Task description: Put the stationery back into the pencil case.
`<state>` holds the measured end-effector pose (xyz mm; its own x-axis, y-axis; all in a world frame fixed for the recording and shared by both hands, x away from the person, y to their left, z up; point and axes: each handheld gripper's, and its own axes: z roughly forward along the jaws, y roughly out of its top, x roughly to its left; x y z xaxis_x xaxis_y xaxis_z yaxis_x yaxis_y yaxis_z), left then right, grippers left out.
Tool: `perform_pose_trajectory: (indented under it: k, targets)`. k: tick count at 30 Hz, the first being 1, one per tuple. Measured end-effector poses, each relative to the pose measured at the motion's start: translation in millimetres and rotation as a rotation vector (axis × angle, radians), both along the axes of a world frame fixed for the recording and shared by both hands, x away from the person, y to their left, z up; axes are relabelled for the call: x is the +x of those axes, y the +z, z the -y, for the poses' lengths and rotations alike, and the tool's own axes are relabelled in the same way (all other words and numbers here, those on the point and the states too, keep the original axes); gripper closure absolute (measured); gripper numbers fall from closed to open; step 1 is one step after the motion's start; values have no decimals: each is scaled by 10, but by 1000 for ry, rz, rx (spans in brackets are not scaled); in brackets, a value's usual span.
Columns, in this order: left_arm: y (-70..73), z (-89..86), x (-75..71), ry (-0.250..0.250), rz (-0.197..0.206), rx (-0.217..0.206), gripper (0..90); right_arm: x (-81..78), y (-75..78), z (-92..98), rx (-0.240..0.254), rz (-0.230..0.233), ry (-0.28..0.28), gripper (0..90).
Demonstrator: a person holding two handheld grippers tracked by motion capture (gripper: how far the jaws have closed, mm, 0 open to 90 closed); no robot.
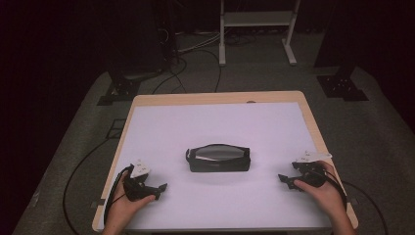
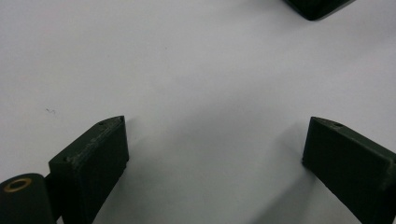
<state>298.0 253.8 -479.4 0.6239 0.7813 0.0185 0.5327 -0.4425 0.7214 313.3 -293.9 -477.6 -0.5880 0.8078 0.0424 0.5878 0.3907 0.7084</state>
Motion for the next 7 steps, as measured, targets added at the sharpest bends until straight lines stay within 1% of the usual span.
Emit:
perform_pose_trajectory:
  k: [4, 7]
  targets:
    - [1, 6, -5, 2, 3, 3, 62, -28, -23, -17, -16, 25, 5, 198]
    - [8, 10, -17, 7, 1, 5, 64, -59, -37, -12, -8, 36, -8, 195]
